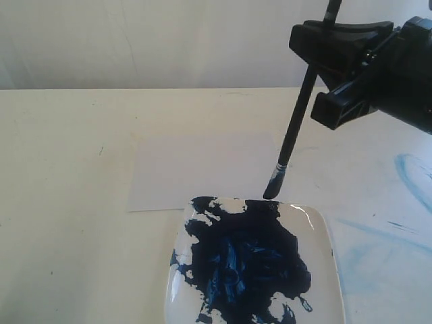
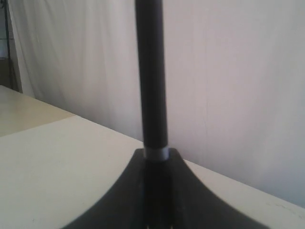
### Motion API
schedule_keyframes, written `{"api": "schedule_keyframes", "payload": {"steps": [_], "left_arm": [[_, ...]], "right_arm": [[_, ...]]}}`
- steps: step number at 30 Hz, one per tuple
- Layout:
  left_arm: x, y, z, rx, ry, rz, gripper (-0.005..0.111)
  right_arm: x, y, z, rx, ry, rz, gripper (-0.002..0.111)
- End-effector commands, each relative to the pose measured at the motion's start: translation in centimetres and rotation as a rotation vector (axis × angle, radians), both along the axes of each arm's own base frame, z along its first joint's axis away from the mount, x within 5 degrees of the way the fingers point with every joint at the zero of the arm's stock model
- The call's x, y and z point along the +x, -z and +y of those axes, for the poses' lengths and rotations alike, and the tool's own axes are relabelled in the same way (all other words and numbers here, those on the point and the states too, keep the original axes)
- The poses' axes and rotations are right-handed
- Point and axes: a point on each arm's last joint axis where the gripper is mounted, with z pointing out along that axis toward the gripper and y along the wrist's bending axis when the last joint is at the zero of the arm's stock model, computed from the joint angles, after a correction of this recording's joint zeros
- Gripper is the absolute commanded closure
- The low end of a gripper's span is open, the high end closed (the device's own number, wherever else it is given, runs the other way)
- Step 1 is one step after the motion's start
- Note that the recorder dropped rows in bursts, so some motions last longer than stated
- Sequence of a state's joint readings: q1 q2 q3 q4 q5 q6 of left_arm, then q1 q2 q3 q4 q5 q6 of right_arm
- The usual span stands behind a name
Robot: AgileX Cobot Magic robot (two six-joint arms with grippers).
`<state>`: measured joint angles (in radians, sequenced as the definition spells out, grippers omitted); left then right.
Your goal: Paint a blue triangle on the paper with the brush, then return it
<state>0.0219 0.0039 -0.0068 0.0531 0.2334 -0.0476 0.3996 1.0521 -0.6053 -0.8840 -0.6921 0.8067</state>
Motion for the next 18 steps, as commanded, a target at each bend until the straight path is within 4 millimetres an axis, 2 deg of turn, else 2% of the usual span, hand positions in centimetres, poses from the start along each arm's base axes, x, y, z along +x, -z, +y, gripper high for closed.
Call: {"api": "schedule_keyframes", "payload": {"steps": [1,7,12,15,16,18], "left_arm": [[0.0,0.2,0.0,0.005,0.006,0.001,0.107],[0.5,-2.1,0.0,0.020,0.003,-0.262,0.107],[0.6,-3.0,0.0,-0.002,-0.002,-0.355,0.107],[0.5,-4.3,0.0,-0.086,-0.012,-0.502,0.107],[0.4,-4.9,0.1,-0.184,-0.017,-0.573,0.107],[0.2,-5.7,0.1,-0.251,-0.012,-0.654,0.107]], "right_arm": [[0.0,0.1,-0.2,-0.018,0.024,0.040,0.108],[0.0,0.2,-0.2,-0.016,0.031,0.052,0.108],[0.0,0.2,-0.2,-0.016,0.031,0.052,0.108],[0.1,0.2,-0.3,-0.019,0.035,0.055,0.108],[0.1,0.3,-0.3,-0.024,0.044,0.060,0.108],[0.1,0.3,-0.3,-0.027,0.048,0.063,0.108]]}}
